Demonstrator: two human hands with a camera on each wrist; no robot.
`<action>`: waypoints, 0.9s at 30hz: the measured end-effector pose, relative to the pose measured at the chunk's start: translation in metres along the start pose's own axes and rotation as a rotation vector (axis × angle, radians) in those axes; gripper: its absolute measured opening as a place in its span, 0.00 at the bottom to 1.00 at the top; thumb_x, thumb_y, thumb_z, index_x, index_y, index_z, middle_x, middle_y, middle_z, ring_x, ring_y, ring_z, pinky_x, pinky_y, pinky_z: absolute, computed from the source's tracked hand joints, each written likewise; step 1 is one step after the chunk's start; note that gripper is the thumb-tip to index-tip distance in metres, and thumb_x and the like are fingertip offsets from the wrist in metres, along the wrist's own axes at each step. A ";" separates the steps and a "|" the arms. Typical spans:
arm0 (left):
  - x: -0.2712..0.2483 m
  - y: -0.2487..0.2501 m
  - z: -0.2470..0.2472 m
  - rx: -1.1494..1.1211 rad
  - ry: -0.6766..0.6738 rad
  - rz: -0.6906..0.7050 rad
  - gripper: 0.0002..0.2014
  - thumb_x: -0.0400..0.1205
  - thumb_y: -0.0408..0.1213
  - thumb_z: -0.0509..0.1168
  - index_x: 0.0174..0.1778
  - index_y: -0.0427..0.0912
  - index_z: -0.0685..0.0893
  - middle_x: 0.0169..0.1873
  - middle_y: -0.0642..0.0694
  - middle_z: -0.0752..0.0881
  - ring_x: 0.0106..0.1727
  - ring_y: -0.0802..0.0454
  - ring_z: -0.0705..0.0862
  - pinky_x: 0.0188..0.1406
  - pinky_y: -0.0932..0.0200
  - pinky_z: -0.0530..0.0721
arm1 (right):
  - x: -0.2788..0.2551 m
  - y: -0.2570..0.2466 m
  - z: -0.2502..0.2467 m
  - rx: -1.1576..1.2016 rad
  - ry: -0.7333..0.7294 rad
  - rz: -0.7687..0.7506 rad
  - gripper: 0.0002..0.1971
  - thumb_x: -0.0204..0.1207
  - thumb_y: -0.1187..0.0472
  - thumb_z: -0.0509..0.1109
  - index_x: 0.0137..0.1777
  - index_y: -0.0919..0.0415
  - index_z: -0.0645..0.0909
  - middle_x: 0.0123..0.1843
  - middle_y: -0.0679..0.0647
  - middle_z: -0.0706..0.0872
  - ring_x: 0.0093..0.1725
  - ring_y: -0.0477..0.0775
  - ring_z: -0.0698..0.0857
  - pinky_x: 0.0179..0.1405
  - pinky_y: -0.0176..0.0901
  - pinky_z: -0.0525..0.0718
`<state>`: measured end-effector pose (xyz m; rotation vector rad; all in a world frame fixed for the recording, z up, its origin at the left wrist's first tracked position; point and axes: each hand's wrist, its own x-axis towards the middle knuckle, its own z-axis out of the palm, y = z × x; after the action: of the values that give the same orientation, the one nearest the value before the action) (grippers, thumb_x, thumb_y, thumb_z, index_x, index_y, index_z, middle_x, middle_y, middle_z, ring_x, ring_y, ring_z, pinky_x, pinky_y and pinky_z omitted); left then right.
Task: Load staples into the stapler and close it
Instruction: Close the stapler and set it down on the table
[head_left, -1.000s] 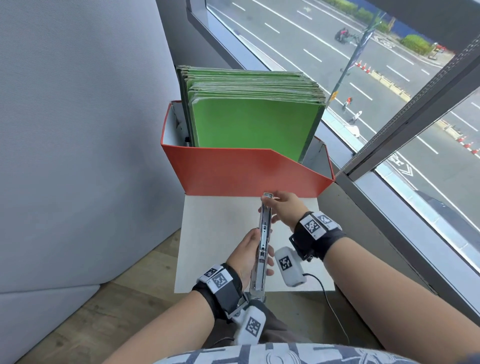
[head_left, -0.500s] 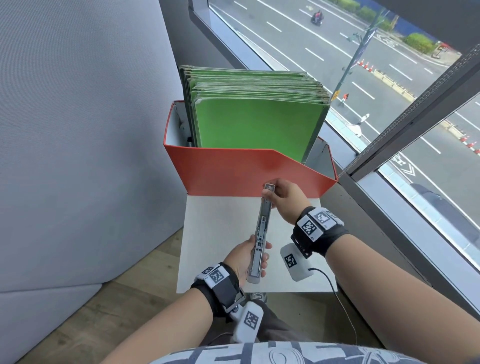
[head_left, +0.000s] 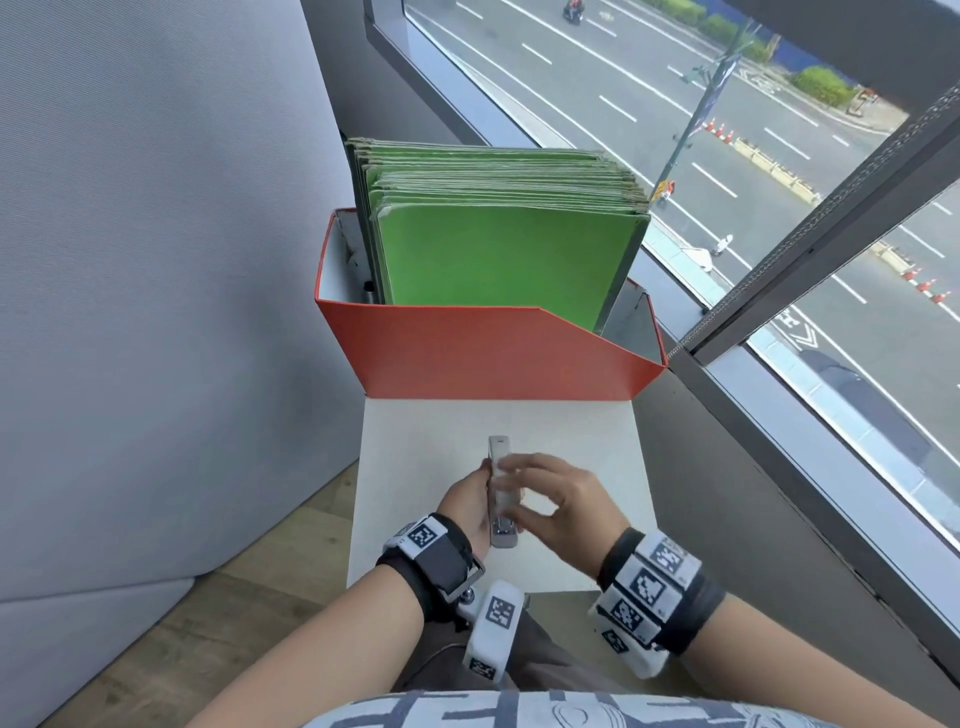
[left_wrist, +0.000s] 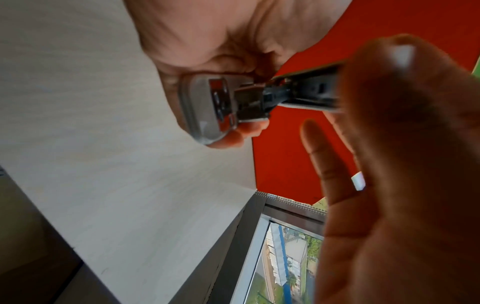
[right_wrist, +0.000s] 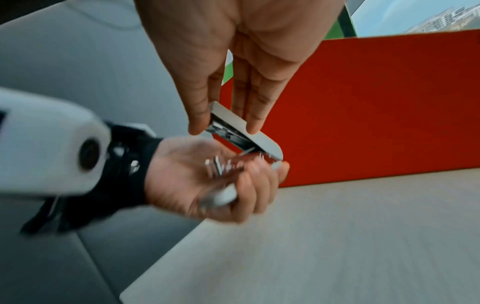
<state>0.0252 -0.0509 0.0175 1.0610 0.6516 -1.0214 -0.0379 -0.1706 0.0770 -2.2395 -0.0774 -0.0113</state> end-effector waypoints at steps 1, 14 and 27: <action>0.000 0.002 0.001 -0.019 -0.022 -0.022 0.16 0.85 0.49 0.55 0.39 0.45 0.80 0.25 0.50 0.79 0.26 0.52 0.75 0.26 0.58 0.72 | -0.005 0.005 0.006 -0.010 -0.004 -0.010 0.09 0.70 0.60 0.77 0.49 0.54 0.87 0.59 0.50 0.87 0.60 0.44 0.84 0.60 0.35 0.82; 0.002 -0.005 0.003 0.138 -0.135 0.036 0.19 0.77 0.55 0.68 0.53 0.42 0.83 0.34 0.46 0.87 0.35 0.48 0.85 0.44 0.50 0.79 | -0.026 0.020 0.022 0.189 0.126 0.258 0.06 0.69 0.55 0.76 0.46 0.48 0.86 0.55 0.48 0.76 0.60 0.45 0.77 0.62 0.36 0.78; 0.002 -0.011 -0.002 0.439 0.001 0.183 0.22 0.77 0.55 0.66 0.57 0.41 0.83 0.50 0.41 0.87 0.54 0.39 0.88 0.48 0.46 0.88 | -0.018 0.029 0.031 0.595 -0.114 0.714 0.19 0.70 0.60 0.77 0.60 0.58 0.77 0.45 0.53 0.83 0.40 0.59 0.90 0.51 0.53 0.88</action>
<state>0.0161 -0.0515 0.0106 1.4743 0.3269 -1.0263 -0.0549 -0.1658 0.0344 -1.5677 0.5834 0.4642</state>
